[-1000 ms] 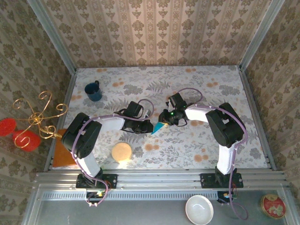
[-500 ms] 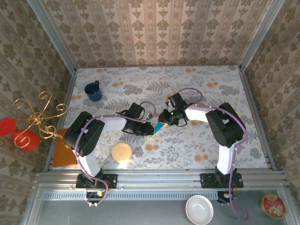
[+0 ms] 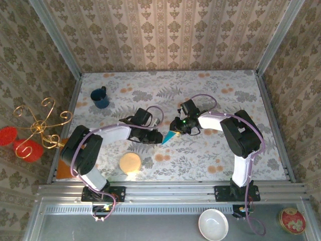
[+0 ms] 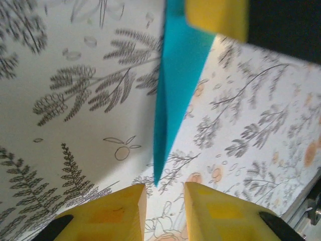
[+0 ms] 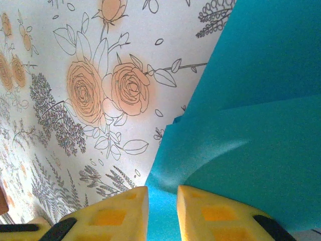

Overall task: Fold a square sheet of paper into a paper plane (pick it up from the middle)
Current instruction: Fold the wing for the fifth time at the center of the table.

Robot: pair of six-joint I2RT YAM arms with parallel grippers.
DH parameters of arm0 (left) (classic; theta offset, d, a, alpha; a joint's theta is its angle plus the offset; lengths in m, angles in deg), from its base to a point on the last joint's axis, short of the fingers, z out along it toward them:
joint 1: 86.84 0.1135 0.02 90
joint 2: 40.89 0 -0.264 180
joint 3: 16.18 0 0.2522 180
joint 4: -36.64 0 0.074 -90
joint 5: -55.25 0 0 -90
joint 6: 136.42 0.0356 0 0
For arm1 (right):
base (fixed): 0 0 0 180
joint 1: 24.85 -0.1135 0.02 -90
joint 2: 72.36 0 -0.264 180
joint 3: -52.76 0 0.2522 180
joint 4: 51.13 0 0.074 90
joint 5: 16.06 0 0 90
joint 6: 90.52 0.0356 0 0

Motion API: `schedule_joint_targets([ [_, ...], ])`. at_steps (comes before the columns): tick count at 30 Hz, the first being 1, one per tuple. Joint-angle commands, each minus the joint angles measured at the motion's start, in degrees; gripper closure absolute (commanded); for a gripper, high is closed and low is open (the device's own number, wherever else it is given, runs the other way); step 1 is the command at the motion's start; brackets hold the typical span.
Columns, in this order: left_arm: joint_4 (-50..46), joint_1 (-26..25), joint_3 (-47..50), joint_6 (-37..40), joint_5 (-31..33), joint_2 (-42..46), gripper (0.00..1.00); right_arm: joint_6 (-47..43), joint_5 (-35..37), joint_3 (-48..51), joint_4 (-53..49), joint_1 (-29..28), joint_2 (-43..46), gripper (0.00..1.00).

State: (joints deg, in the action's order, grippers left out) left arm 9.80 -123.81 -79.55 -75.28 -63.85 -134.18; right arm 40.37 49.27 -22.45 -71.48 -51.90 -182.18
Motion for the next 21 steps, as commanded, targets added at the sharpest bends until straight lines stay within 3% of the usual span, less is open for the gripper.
schedule_joint_targets([
  [1, 2.1, 0.1, -1.6, -1.1, 0.3, 1.4, 0.74, 0.4, 1.8, 0.8, -3.0, 0.5, -1.4, 0.74],
  [11, 5.2, -2.2, -8.4, -3.5, -2.7, -8.4, 0.9, 0.8, 1.2, 0.7, -2.6, 0.6, -1.6, 0.76],
  [21, 5.0, -2.3, -9.3, -3.6, -4.3, -12.1, 0.94, 0.8, 0.7, 0.5, -2.5, 0.7, -1.7, 0.78],
])
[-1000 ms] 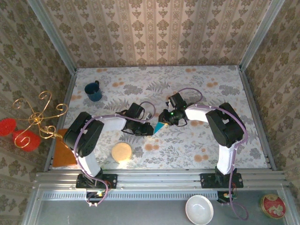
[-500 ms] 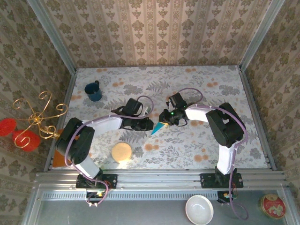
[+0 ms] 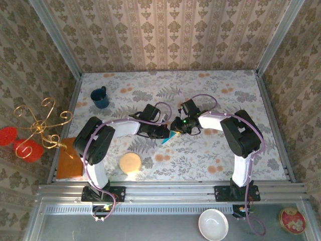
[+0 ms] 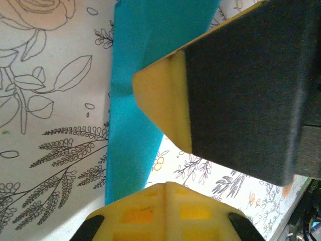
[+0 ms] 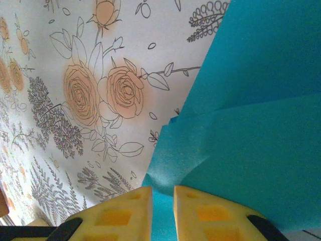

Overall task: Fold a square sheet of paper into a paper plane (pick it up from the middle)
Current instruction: Fold the wing for the fifth time at the center of the table.

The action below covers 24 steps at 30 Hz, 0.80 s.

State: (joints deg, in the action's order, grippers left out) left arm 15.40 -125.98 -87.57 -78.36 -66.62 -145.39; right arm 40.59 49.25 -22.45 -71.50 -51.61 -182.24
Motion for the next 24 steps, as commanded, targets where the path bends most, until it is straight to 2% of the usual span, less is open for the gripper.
schedule_joint_targets([
  [1, -0.9, -0.2, -1.3, -0.5, -1.6, -1.3, 0.94, 0.6, 0.7, 0.5, -2.5, 0.4, -1.7, 0.78],
  [24, -2.0, 0.3, 2.2, 0.4, 0.0, -2.4, 0.95, 0.3, 1.2, 0.3, -3.5, 0.5, -2.4, 0.78],
])
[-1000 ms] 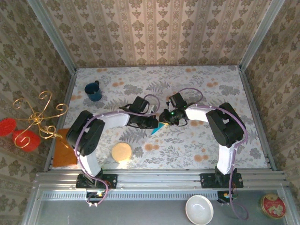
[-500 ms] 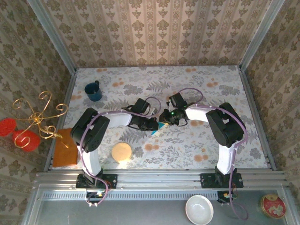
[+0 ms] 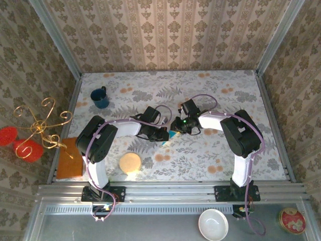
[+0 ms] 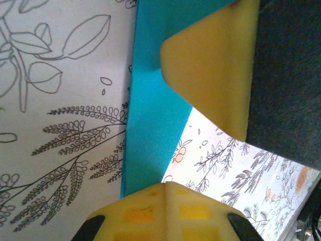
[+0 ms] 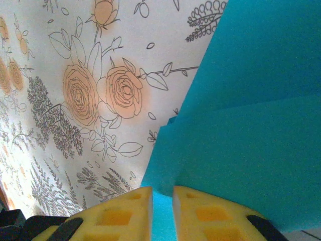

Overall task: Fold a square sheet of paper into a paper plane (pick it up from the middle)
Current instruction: Fold the wing for the fifth time at the center of the table.

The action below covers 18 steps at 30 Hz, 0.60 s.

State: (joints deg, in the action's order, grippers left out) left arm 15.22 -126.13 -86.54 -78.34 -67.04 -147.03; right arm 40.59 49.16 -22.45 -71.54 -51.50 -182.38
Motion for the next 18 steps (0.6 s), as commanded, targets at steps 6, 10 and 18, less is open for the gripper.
schedule_joint_targets([
  [6, -1.8, 0.9, 1.9, 0.4, 0.7, -0.8, 0.96, 0.0, 1.4, 0.1, -3.9, 0.4, -2.5, 0.78],
  [10, -1.9, 1.1, 2.4, 0.8, 0.8, -1.0, 0.97, -0.1, 1.5, 0.1, -4.2, 0.4, -2.6, 0.78],
  [18, -2.5, 1.7, 4.1, 1.6, 0.9, -1.4, 1.0, -0.6, 2.2, 0.0, -5.6, 0.4, -2.8, 0.79],
])
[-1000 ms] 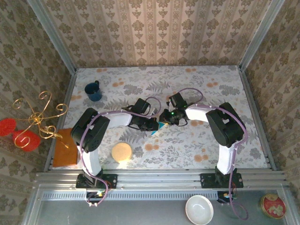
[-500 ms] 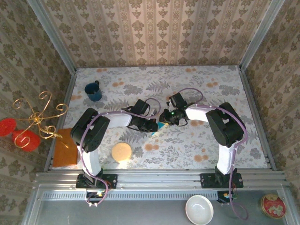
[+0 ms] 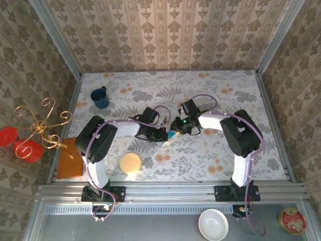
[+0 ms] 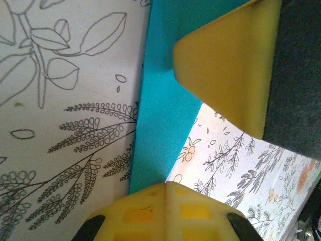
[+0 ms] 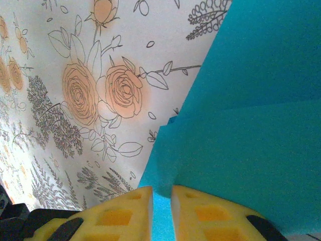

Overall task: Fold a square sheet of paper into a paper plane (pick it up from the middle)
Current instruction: Fold the wing for the fifth time at the center of the table.

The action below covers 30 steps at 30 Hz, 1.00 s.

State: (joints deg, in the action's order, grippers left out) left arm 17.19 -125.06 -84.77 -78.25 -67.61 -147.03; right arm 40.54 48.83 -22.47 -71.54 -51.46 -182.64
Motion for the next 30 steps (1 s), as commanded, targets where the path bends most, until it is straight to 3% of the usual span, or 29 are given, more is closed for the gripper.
schedule_joint_targets([
  [1, -4.7, 0.6, 2.7, 1.7, 1.4, -1.3, 1.0, -0.7, 2.7, -0.1, -5.9, 0.4, -2.6, 0.79],
  [21, -15.8, 2.9, 8.7, 6.4, 0.9, 8.3, 1.0, -1.5, 4.5, -1.5, -9.3, 0.7, -4.7, 0.8],
  [30, -10.8, 1.4, 2.8, 4.3, 0.8, 12.7, 1.0, -1.4, 3.4, -1.8, -8.3, 0.7, -3.8, 0.8],
])
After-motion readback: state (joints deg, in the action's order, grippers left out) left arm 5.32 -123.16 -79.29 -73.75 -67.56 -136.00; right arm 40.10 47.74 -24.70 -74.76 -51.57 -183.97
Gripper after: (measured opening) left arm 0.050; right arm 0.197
